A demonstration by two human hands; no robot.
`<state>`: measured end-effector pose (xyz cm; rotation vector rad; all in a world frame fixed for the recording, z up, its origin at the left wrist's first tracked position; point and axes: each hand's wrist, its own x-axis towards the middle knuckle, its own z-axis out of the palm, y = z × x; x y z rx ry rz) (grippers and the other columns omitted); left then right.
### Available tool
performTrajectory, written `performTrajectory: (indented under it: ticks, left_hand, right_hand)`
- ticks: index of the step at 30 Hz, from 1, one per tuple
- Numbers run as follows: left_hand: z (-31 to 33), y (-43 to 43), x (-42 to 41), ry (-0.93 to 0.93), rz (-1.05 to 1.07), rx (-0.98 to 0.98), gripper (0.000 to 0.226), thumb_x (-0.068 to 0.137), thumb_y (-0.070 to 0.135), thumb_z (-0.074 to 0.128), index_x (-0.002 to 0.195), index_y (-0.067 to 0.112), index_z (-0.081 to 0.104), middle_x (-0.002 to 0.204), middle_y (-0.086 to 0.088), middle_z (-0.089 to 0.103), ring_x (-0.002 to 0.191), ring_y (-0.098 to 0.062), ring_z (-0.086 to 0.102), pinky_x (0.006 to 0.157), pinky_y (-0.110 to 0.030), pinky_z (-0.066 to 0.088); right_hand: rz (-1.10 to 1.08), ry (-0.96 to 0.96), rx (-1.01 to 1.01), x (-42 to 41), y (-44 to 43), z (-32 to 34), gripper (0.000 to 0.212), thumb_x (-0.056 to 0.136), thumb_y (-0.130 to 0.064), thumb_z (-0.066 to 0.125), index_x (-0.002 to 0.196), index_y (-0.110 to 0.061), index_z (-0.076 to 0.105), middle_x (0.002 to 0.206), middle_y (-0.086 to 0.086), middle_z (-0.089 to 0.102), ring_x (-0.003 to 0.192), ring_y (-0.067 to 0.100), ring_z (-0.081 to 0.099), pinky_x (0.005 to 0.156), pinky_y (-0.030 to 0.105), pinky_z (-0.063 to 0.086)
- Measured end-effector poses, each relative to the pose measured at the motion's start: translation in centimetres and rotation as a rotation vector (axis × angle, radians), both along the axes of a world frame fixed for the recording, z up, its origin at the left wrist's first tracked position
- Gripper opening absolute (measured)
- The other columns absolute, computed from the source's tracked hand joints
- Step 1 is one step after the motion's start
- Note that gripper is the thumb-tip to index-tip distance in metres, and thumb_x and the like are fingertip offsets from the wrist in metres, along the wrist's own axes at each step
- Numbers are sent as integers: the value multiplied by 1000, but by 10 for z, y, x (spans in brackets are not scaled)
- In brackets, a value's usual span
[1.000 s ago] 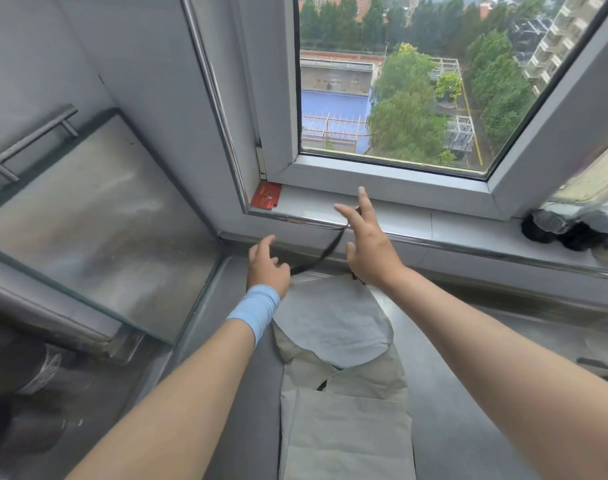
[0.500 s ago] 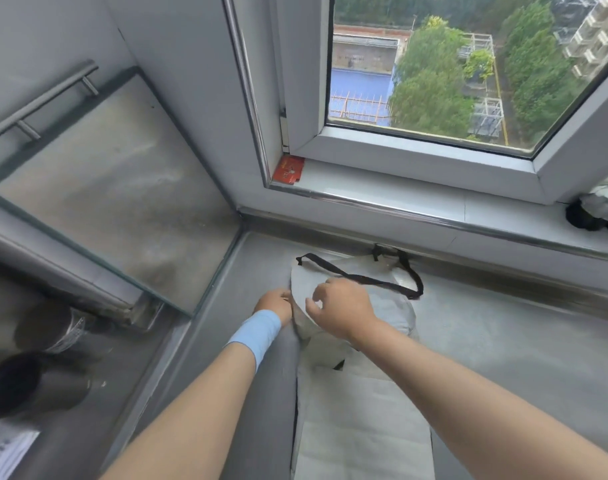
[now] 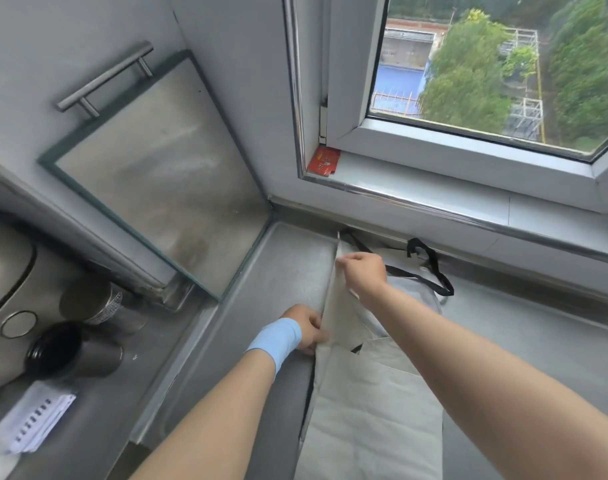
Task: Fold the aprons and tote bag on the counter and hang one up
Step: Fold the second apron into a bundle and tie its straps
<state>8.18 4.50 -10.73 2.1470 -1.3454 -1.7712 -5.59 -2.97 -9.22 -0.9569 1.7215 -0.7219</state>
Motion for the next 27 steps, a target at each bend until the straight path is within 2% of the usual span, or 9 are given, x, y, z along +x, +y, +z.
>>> performTrajectory:
  ticks: [3,6,9,11,16,19,21,24,27]
  left_hand:
    - [8,-3,10,-60,5,21,22,80,8,71,74,15,51,78,-11,59,67,-26,63,68,-34,61]
    - [19,-6,17,-293,-184,47,16,76,19,70,76,17,55,75,-9,64,65,-26,63,79,-35,60]
    - [27,-15,10,-477,-130,-160,25,82,23,61,104,12,59,104,-8,64,94,-29,64,86,-34,55]
    - [32,-23,-6,-474,-86,-325,23,87,17,49,109,15,57,113,-7,62,101,-30,60,85,-33,50]
    - [32,-32,-76,-244,-275,-454,22,91,18,47,109,23,59,112,-2,63,101,-25,60,91,-35,50]
    - [29,-37,-116,-184,-356,-439,25,94,21,48,113,20,64,119,-3,65,108,-26,59,96,-33,47]
    - [29,-44,-141,-192,-407,-408,26,95,26,47,110,17,67,118,-6,66,109,-28,59,94,-31,47]
    - [31,-59,-170,-237,-460,-313,33,94,39,45,103,18,69,110,-4,68,105,-27,60,86,-29,45]
    - [25,-71,-192,-315,-530,-248,29,83,42,54,93,19,68,102,-1,69,96,-23,63,83,-29,50]
  right_hand:
    - [10,-174,16,-6,-3,9,11,80,-13,66,78,-3,72,70,7,65,55,22,59,57,38,57]
    - [174,-196,15,-15,1,16,23,91,-8,60,112,-14,66,104,4,70,74,19,70,55,25,50]
    - [152,78,-134,-43,4,21,34,83,-2,46,92,-22,71,94,-6,70,78,17,67,59,24,47]
    - [21,272,-135,-74,9,22,31,79,-4,45,79,-24,69,85,-8,69,80,19,63,68,28,47]
    - [-107,621,196,-147,45,0,18,85,-15,50,88,-16,67,90,7,63,84,29,57,71,28,40]
    - [122,489,343,-164,66,-22,16,66,-15,53,74,-9,65,73,8,66,77,30,65,57,26,42]
    - [151,302,293,-163,75,-28,20,69,-14,52,72,-12,72,67,0,71,72,25,67,62,29,50]
    - [202,218,163,-156,83,-24,29,76,-14,49,84,-23,75,80,-8,73,83,17,68,77,32,54]
    - [237,189,135,-158,86,-21,32,79,-15,48,97,-27,71,91,-11,71,85,12,66,73,26,53]
